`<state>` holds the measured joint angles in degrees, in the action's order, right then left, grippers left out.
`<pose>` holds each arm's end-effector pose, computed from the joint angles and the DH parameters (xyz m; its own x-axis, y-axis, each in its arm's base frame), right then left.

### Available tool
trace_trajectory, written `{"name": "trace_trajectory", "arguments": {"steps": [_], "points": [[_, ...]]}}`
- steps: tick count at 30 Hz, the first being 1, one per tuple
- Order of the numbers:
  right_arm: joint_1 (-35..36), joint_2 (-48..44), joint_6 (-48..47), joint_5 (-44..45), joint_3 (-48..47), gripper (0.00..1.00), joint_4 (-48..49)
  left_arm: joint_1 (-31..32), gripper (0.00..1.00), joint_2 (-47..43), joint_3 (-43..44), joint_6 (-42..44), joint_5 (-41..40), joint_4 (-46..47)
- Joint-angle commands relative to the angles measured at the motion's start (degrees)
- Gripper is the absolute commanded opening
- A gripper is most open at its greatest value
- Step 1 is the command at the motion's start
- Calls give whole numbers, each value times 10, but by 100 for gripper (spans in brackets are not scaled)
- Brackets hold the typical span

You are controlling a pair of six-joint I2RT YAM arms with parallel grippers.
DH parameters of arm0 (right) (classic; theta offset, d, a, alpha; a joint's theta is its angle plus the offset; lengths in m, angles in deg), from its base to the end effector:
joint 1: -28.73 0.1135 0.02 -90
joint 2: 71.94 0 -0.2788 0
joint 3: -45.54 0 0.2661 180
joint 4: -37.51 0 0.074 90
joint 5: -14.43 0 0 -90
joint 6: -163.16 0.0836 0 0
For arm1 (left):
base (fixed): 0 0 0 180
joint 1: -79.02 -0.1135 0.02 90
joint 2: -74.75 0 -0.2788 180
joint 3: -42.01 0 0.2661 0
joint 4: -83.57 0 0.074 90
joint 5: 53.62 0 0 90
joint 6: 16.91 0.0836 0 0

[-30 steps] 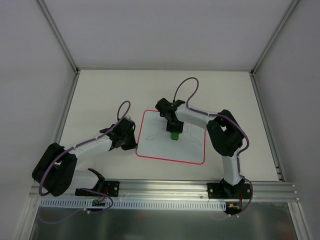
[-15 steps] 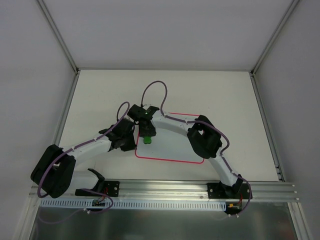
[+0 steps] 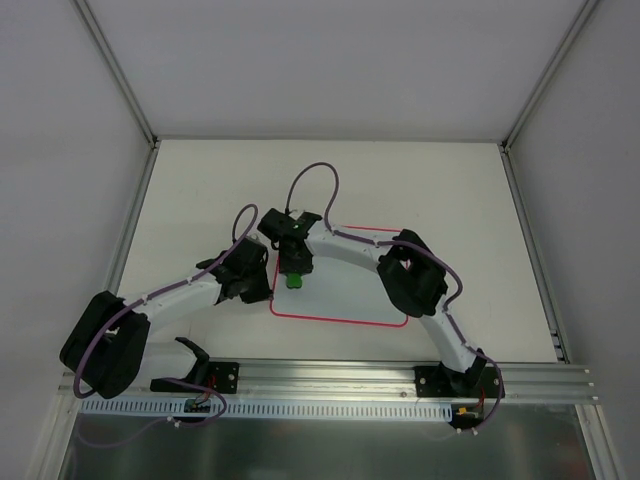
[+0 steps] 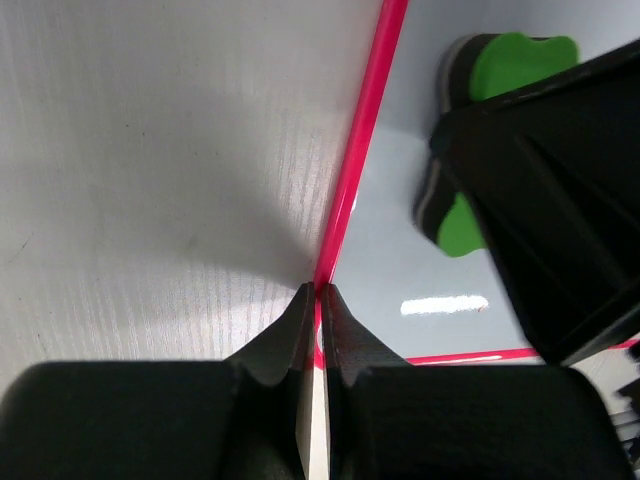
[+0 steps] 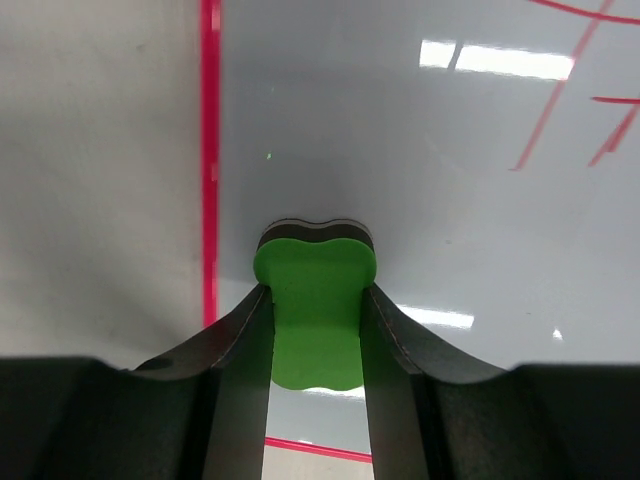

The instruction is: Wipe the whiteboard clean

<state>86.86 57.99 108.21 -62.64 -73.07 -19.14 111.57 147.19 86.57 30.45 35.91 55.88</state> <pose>0.2895 0.4302 0.1309 -0.8506 -0.3080 -0.4262 -0.3602 0.9317 0.0456 0.2197 -0.1394 0.1249 -0.8732 -0.2462 -0.4205 -0.0781 0.9225 -0.3780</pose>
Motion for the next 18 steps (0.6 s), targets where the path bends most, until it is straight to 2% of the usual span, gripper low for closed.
{"name": "trace_trajectory", "arguments": {"steps": [1,4,7,18], "points": [[-40,-2,20,24,121,0,-45,0,0,-1,-21,4,-14,-54],[-71,-63,21,23,218,0,5,0,0,-1,-21,4,-14,-54],[-86,-97,12,31,255,1,25,-1,0,-3,-22,3,-14,-54],[16,-70,19,-4,224,0,28,-4,0,-4,-17,2,-16,-53]]}}
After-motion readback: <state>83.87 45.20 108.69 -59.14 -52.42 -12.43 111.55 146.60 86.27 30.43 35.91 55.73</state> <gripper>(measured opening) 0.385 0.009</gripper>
